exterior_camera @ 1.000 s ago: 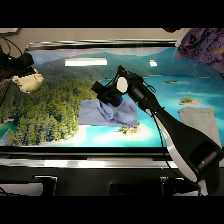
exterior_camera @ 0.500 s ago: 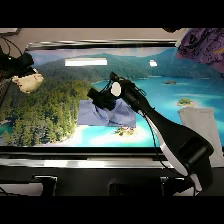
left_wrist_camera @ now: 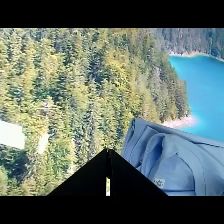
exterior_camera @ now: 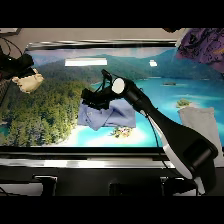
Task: Fold the clothes and pants, and hang the long-sleeved shirts on hangers.
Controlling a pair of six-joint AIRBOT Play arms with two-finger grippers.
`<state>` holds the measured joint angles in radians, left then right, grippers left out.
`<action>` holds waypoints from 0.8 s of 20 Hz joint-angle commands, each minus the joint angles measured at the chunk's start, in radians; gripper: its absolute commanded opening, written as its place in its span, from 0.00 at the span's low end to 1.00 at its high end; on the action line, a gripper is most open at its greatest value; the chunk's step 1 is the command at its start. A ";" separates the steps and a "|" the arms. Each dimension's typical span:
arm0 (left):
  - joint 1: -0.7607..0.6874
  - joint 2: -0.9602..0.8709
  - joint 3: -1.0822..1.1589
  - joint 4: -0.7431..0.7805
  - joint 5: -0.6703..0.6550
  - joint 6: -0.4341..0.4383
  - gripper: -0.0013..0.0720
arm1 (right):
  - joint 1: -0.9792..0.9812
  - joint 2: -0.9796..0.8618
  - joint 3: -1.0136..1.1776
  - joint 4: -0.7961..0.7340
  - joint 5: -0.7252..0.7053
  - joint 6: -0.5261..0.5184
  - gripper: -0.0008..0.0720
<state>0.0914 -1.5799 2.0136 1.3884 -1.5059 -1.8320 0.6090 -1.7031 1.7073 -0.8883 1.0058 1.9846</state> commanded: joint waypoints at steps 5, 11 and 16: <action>0.003 0.001 0.000 0.001 -0.006 0.000 0.04 | -0.428 0.227 0.001 -0.101 0.259 -0.187 0.61; 0.016 0.001 0.000 0.000 -0.006 0.000 0.04 | -0.865 0.163 -0.144 0.124 0.407 -0.530 0.66; 0.016 0.002 0.000 0.000 -0.006 0.000 0.04 | -0.859 0.024 -0.344 0.240 0.379 -0.747 0.66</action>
<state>0.1062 -1.5791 2.0136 1.3891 -1.5116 -1.8320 -0.2302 -1.6104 1.4631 -0.7444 1.3880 1.3907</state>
